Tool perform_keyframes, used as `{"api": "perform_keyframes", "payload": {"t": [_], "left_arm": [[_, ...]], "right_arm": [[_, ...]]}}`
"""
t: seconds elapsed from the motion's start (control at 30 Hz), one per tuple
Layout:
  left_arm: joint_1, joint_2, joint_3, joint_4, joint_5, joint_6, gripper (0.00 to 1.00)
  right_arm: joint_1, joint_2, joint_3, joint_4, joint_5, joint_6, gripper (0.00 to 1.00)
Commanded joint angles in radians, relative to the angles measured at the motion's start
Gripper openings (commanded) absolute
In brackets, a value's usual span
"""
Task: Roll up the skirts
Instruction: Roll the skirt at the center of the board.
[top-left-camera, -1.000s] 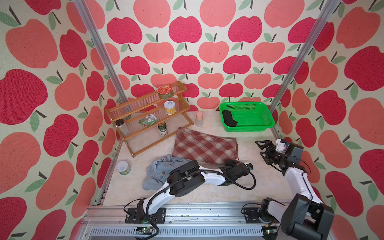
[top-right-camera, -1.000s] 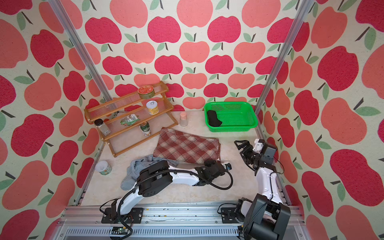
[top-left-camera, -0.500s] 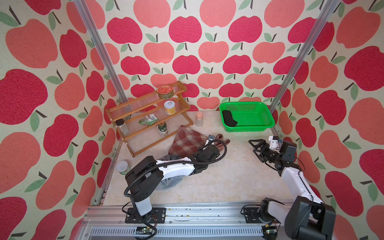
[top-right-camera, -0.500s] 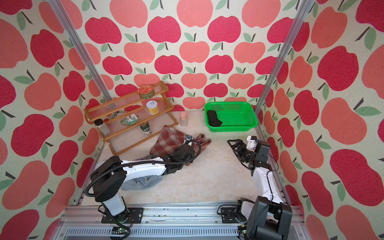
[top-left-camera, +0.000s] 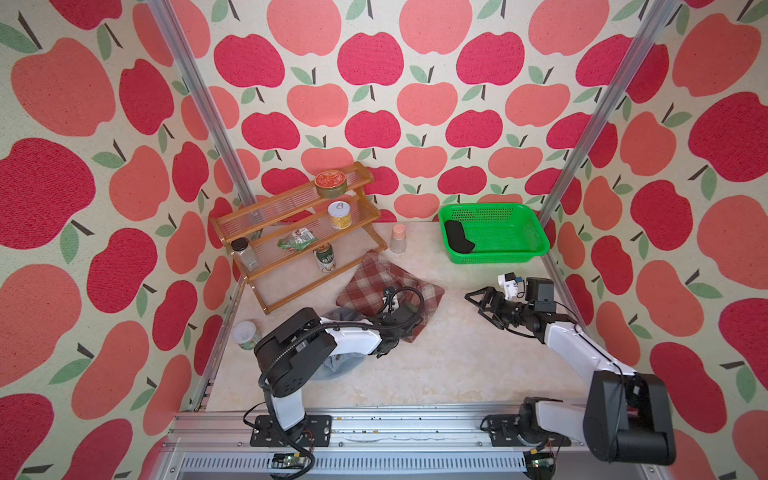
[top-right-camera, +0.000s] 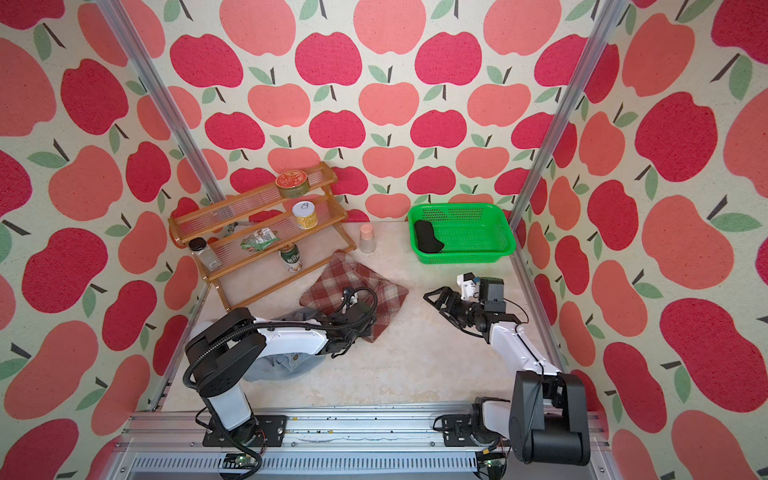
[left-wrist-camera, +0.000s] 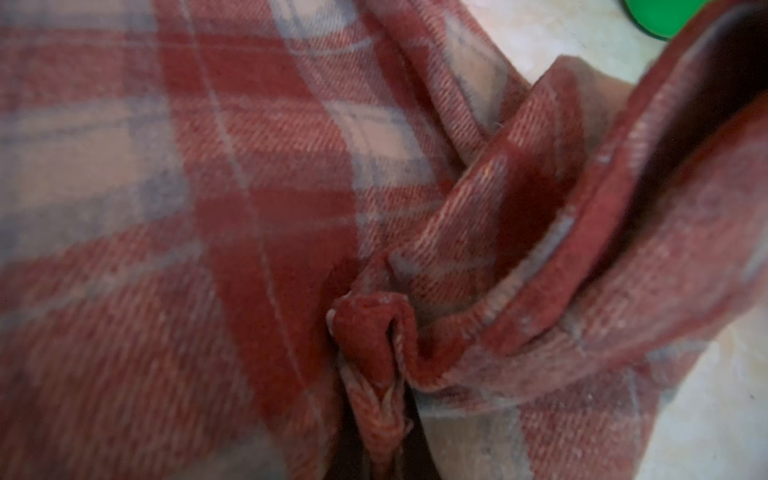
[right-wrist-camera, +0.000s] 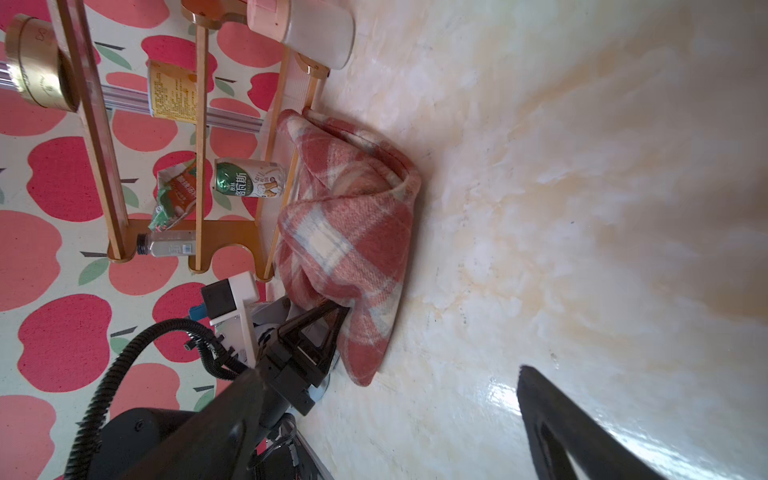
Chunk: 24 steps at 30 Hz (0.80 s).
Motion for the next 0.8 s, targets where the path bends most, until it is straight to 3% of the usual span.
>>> {"api": "perform_keyframes", "payload": {"t": [0.0,0.13,0.57,0.77], "left_arm": [[0.017,0.042,-0.027,-0.052,0.044,-0.053,0.01],[0.028,0.057,-0.018,-0.046,0.072,-0.031,0.06],[0.093,0.068,-0.018,-0.054,0.18,-0.007,0.13],[0.121,0.068,-0.017,-0.068,0.218,-0.001,0.12]], "right_arm": [[0.024,0.059,0.022,0.041,0.01,-0.04,0.95],[0.075,0.17,0.031,0.166,-0.043,-0.039,0.91],[0.178,0.457,0.159,0.308,-0.048,-0.022,0.89],[0.201,0.578,0.21,0.387,-0.078,0.015,0.79]]}}
